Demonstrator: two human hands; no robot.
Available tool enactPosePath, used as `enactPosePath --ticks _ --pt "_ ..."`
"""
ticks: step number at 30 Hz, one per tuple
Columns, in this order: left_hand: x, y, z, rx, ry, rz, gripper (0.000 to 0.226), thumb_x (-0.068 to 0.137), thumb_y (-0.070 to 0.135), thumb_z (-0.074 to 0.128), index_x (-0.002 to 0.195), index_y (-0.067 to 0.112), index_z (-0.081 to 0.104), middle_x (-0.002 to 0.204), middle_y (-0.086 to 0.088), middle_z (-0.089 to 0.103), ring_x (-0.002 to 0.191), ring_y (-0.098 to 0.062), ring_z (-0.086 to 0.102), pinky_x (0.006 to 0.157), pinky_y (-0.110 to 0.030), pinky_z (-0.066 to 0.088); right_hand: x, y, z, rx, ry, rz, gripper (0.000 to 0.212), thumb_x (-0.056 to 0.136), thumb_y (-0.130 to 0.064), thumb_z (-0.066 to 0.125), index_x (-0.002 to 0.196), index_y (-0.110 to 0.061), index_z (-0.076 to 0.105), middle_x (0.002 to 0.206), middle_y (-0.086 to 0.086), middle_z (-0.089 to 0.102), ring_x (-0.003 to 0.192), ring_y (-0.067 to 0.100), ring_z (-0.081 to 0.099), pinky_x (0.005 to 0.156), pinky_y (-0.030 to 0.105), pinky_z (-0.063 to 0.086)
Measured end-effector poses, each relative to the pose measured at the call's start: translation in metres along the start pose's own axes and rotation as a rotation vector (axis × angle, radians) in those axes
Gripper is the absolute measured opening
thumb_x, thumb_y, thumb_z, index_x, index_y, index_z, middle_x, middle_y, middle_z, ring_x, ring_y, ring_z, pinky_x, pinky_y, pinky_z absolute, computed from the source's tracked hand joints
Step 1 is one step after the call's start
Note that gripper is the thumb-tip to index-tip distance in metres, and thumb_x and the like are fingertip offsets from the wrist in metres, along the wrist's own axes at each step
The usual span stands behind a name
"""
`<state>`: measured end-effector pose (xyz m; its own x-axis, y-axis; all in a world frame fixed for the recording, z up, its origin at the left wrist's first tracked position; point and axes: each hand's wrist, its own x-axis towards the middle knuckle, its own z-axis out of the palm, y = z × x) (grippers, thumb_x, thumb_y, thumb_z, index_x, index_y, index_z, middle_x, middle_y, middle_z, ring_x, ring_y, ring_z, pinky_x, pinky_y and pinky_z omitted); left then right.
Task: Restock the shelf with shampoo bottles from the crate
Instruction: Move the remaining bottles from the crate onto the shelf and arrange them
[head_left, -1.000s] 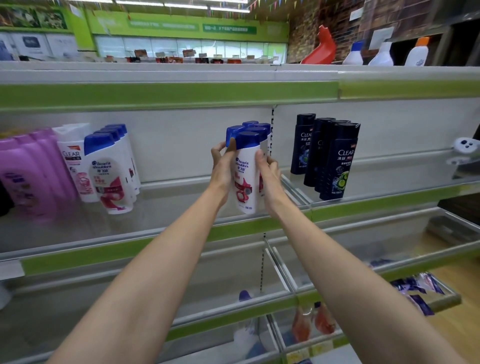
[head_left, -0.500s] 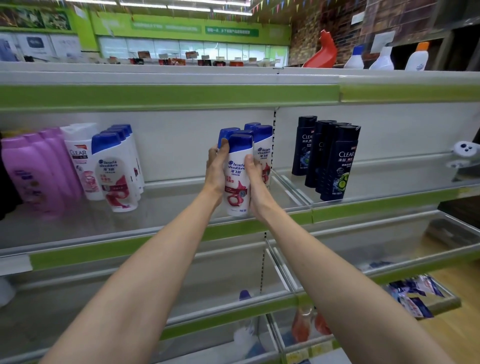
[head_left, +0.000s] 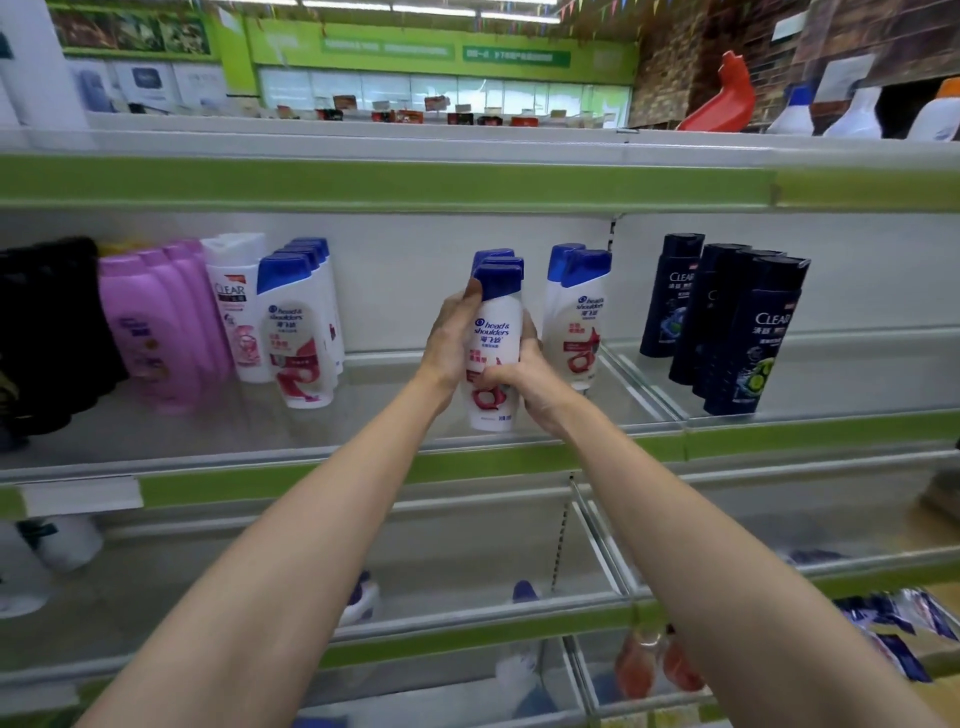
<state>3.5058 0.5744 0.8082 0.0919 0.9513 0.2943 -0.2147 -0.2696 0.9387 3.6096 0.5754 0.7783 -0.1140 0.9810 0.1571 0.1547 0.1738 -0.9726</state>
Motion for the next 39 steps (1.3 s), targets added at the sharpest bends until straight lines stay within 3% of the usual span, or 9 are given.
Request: enactPosePath --ticks 4,8,12,16,19,22,26,32,39 --pt "0.004 -0.005 -0.013 0.102 0.018 0.006 0.054 0.094 0.046 0.043 0.133 0.008 0.048 0.125 -0.010 0.060 0.097 -0.014 0.062 0.074 -0.020 0.050 0.001 0.002 -0.002 -0.097 -0.058 -0.050 0.117 0.055 -0.022 0.086 0.146 -0.018 0.012 0.121 0.008 0.054 0.111 0.021 0.057 0.099 0.041 0.048" --pt "0.004 0.000 -0.021 0.048 0.013 0.030 0.076 0.074 0.067 0.053 0.127 0.012 0.054 0.118 -0.012 0.065 0.104 -0.027 0.065 0.088 -0.038 0.053 0.011 0.003 0.004 -0.116 -0.155 -0.051 0.121 0.058 -0.041 0.083 0.150 -0.030 0.005 0.139 0.006 0.045 0.122 0.018 0.053 0.105 0.040 0.045" --pt "0.007 0.006 -0.035 0.088 0.021 0.110 0.090 0.045 0.090 0.054 0.105 0.023 0.062 0.095 -0.002 0.069 0.083 -0.016 0.066 0.074 -0.029 0.056 0.029 0.006 0.014 -0.136 -0.265 -0.054 0.096 0.085 -0.028 0.068 0.152 -0.031 0.000 0.141 0.004 0.048 0.125 0.018 0.049 0.108 0.037 0.037" --pt "0.026 0.000 -0.049 0.001 0.174 0.055 0.118 0.029 0.091 0.061 0.117 0.012 0.058 0.100 -0.012 0.067 0.088 -0.026 0.066 0.084 -0.040 0.055 0.047 0.007 0.029 -0.135 -0.321 -0.046 0.096 0.081 -0.036 0.069 0.152 -0.031 0.004 0.139 0.000 0.052 0.126 0.016 0.049 0.113 0.040 0.034" --pt "0.053 -0.016 -0.062 0.046 0.312 0.022 0.108 0.041 0.088 0.060 0.114 0.009 0.061 0.104 -0.021 0.067 0.097 -0.037 0.065 0.095 -0.055 0.049 0.062 0.007 0.038 -0.115 -0.352 -0.086 0.074 0.090 -0.021 0.063 0.149 -0.024 0.020 0.119 -0.007 0.062 0.109 0.009 0.059 0.101 0.030 0.043" --pt "0.053 -0.011 -0.066 0.102 0.415 0.028 0.087 0.054 0.082 0.053 0.109 0.016 0.061 0.107 -0.013 0.067 0.102 -0.033 0.064 0.098 -0.051 0.047 0.074 0.000 0.047 -0.094 -0.395 -0.105 0.068 0.090 -0.008 0.061 0.146 -0.020 0.024 0.116 -0.006 0.061 0.098 0.002 0.061 0.085 0.016 0.050" --pt "0.045 0.002 -0.064 0.142 0.446 0.057 0.074 0.067 0.074 0.045 0.108 0.015 0.062 0.094 -0.002 0.068 0.094 -0.026 0.067 0.090 -0.038 0.052 0.091 -0.005 0.060 -0.090 -0.384 -0.089 0.081 0.079 0.001 0.066 0.145 -0.019 0.024 0.134 0.010 0.054 0.115 0.017 0.058 0.095 0.027 0.050" --pt "0.059 -0.007 -0.080 0.184 0.558 0.029 0.075 0.066 0.082 0.041 0.100 0.020 0.066 0.096 -0.002 0.072 0.093 -0.024 0.067 0.096 -0.044 0.049 0.106 -0.008 0.078 -0.104 -0.400 -0.087 0.093 0.068 -0.020 0.070 0.146 -0.022 0.022 0.139 0.004 0.049 0.125 0.017 0.052 0.107 0.041 0.042" --pt "0.060 -0.003 -0.077 0.251 0.742 -0.078 0.089 0.081 0.076 0.026 0.139 0.009 0.038 0.141 -0.011 0.047 0.131 -0.030 0.044 0.112 -0.044 0.030 0.112 -0.009 0.092 -0.121 -0.387 -0.128 0.072 0.076 -0.026 0.063 0.140 -0.022 0.030 0.138 0.007 0.043 0.124 0.021 0.049 0.098 0.036 0.049"
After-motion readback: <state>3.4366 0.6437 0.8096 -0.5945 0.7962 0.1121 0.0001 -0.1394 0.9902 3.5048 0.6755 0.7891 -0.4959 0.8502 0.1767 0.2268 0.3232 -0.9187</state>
